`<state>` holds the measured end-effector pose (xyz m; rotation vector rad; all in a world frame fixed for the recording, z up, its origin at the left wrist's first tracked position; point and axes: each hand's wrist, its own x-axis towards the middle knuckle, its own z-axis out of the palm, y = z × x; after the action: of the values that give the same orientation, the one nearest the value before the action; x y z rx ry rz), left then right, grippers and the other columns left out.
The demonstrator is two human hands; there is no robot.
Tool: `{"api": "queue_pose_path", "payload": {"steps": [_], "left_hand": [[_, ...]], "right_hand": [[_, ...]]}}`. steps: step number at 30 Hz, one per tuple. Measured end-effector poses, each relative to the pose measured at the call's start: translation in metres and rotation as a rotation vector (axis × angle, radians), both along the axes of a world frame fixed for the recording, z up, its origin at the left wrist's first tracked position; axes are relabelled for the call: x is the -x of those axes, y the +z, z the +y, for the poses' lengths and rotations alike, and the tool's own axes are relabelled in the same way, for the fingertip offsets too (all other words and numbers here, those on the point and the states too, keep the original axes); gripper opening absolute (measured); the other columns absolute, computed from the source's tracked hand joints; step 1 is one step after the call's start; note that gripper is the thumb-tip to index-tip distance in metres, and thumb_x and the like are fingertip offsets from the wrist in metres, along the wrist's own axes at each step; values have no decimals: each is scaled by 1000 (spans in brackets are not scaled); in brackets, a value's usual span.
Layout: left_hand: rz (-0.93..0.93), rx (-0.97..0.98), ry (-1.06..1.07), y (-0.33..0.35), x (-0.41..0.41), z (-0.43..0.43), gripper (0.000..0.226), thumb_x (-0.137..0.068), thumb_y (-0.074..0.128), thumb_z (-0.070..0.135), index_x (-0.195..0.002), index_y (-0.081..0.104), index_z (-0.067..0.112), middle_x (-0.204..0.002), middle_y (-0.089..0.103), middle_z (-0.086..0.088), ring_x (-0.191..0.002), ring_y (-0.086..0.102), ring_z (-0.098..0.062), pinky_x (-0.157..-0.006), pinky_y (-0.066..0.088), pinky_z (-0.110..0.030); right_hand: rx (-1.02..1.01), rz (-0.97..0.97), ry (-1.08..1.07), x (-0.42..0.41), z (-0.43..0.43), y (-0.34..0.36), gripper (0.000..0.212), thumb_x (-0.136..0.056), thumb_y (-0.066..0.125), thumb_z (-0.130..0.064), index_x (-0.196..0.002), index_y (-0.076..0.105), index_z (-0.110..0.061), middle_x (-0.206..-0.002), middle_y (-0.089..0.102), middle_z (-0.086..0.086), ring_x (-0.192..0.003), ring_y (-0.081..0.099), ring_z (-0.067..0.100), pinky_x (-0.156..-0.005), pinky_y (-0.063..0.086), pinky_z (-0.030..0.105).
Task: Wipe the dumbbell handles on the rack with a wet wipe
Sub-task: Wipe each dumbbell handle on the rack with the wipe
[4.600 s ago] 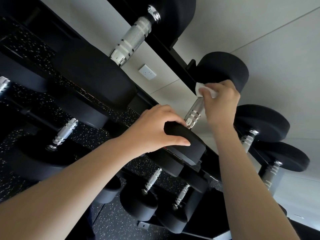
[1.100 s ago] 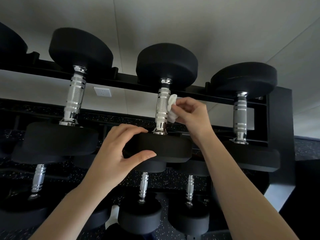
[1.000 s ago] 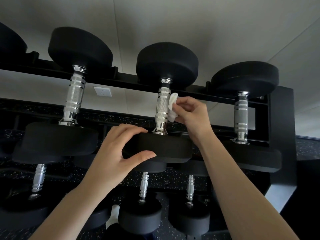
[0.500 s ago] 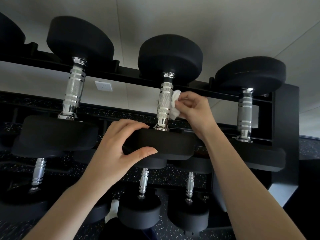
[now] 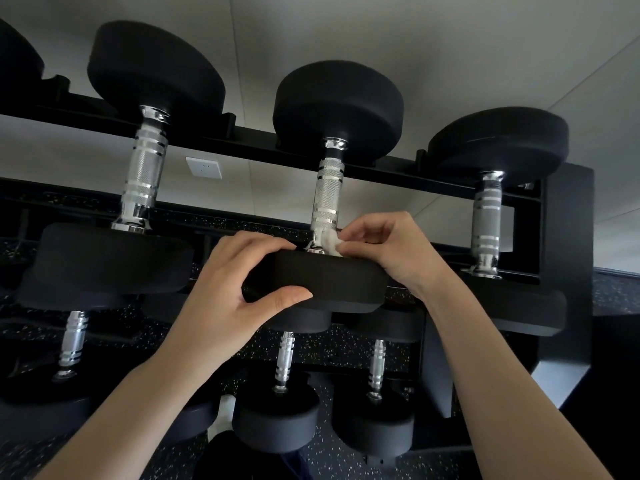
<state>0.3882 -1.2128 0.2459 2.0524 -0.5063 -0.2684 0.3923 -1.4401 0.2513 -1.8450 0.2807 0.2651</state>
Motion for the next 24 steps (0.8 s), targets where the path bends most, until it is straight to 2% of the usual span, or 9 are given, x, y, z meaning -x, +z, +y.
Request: {"api": "queue_pose_path", "payload": {"steps": [2,4,7,10,12,14,16,17,24], "left_hand": [[5,-1,0,0,0,0,47,-71,58,62,-112,58,38,-112,51,24,-114,46,-7,-93,30,-8],[9,-2,1,0,0,0,48,-71,57,62,-112,58,38,-112,50,24,-113,45,-5,-93,31,-8],[3,9,4,0,-1,0,49,-71,56,63,-113,57,38,-113,50,25,-112,44,0,-93,33,-13],[6,31,11,-2,0,0,50,-71,57,63,-113,58,36,-113,48,27,-111,42,2,-90,46,-31],[11,40,15,-2,0,0,52,-71,57,63,-114,59,34,-114,47,27,-111,41,2,-87,49,-35],[-8,30,11,-2,-1,0,54,-71,56,65,-114,59,33,-114,47,26,-112,41,2,-92,42,-26],[-28,8,9,-3,-1,0,55,-71,54,66,-115,59,33,-113,48,26,-113,42,1,-93,33,-15],[-30,0,8,-3,-1,0,55,-72,54,67,-115,59,33,-113,49,25,-113,42,1,-93,32,-14],[-27,30,22,-5,1,-1,53,-73,54,67,-114,58,32,-110,49,22,-111,43,-3,-96,39,-37]], "right_hand": [[17,-11,-6,1,3,1,9,-72,77,-6,-73,72,-12,-76,69,16,-69,60,19,-67,48,21],[27,-7,-8,0,5,3,8,-71,78,-7,-75,71,-11,-77,68,18,-70,58,19,-67,48,21],[67,3,19,-4,8,8,9,-70,79,-8,-74,71,-12,-67,66,5,-66,56,17,-63,46,18],[174,11,65,-10,13,13,12,-69,81,-13,-70,72,-20,-63,66,-4,-63,56,14,-63,46,23],[260,5,76,-12,17,16,13,-68,82,-17,-69,71,-24,-61,65,-8,-60,56,5,-63,44,17],[362,-11,84,-12,21,20,11,-69,82,-18,-70,72,-23,-61,65,-9,-57,55,-3,-60,41,7],[435,-32,89,-13,24,25,9,-70,81,-19,-72,73,-23,-64,65,-8,-60,56,-2,-59,42,5],[461,-41,96,-14,26,27,9,-71,81,-20,-72,73,-23,-65,66,-7,-61,57,-1,-58,43,5],[670,-110,268,-30,37,31,6,-74,78,-20,-79,75,-20,-78,60,-11,-68,53,-1,-60,40,5]]}}
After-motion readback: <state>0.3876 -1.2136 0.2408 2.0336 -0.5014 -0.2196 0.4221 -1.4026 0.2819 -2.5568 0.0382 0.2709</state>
